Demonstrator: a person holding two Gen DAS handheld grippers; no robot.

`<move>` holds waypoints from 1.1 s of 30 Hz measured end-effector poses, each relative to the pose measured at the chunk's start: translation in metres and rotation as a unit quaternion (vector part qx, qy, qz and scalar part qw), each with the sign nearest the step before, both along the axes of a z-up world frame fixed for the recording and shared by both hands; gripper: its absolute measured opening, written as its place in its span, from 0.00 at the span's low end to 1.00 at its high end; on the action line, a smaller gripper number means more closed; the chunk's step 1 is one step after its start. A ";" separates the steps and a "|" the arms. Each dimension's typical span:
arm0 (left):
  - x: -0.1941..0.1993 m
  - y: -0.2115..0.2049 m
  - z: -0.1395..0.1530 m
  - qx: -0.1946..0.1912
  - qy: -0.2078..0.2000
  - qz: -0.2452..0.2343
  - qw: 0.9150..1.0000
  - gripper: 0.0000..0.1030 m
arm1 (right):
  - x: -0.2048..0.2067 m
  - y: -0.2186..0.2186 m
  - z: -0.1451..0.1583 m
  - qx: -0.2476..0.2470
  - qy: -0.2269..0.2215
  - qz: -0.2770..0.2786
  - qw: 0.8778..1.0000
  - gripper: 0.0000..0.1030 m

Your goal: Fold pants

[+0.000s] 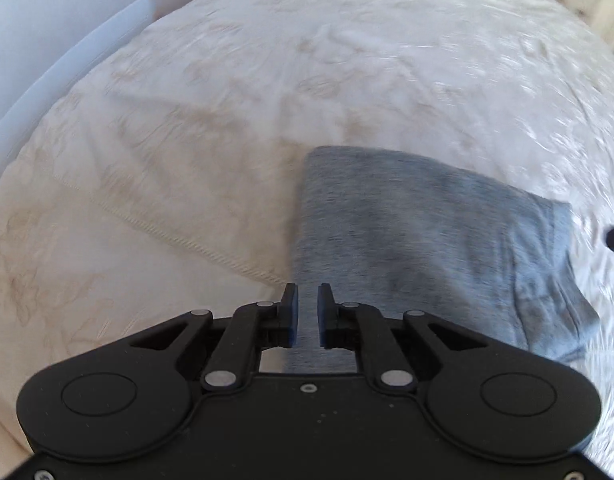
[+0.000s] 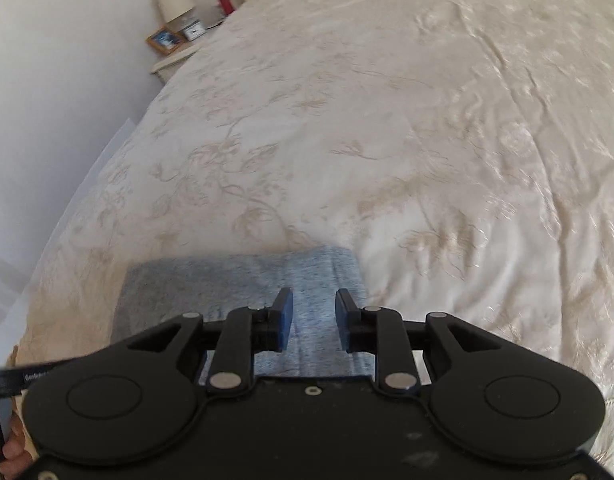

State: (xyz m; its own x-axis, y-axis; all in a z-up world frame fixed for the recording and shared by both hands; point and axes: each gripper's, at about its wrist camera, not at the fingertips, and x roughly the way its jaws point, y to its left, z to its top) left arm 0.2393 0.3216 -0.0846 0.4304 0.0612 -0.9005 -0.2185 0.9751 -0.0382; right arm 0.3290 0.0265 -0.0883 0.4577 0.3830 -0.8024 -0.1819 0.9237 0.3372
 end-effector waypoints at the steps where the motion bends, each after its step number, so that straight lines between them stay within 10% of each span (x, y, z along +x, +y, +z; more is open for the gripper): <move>1: 0.003 -0.009 0.000 -0.001 -0.005 -0.019 1.000 0.15 | -0.002 0.010 0.001 -0.003 -0.005 0.017 1.000 0.26; 21: 0.058 -0.059 -0.061 0.000 0.047 -0.106 0.993 0.21 | 0.084 0.071 -0.091 -0.086 0.057 0.036 0.994 0.21; 33: 0.019 -0.054 -0.016 0.005 0.065 -0.034 0.997 0.22 | 0.062 0.055 -0.039 -0.070 0.005 0.022 0.997 0.27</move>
